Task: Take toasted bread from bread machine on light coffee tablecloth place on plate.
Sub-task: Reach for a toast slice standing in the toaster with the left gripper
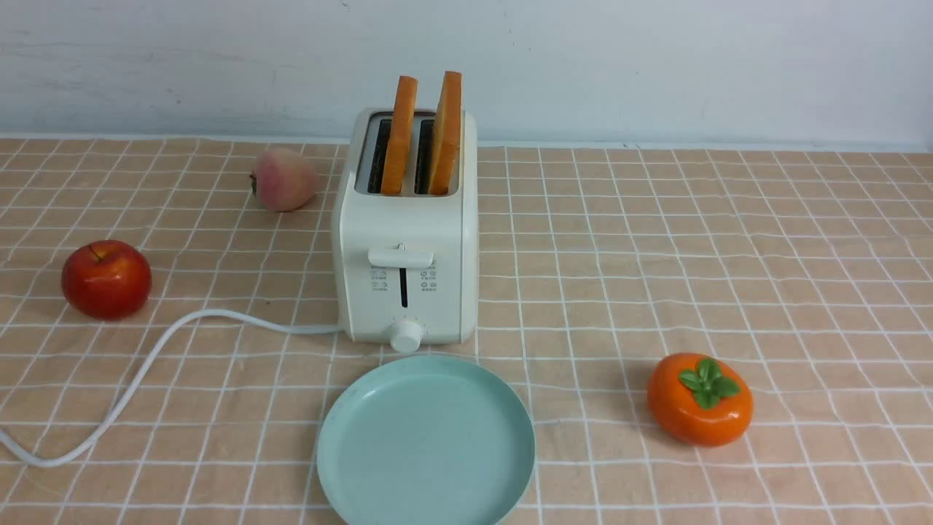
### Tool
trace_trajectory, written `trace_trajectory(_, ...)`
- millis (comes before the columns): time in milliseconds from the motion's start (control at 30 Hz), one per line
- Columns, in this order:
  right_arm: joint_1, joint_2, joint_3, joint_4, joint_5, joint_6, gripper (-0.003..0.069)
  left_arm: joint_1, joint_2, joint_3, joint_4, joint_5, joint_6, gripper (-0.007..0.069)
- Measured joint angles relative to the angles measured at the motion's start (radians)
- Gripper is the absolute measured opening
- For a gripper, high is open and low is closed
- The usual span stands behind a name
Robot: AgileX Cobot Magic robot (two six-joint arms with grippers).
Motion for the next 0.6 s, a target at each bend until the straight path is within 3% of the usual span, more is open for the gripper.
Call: trace_trajectory(600, 0.0, 0.0, 0.0, 0.0, 0.0, 0.004, 0.024, 0.0, 0.0, 0.0, 0.022, -0.014, 0.0, 0.0238)
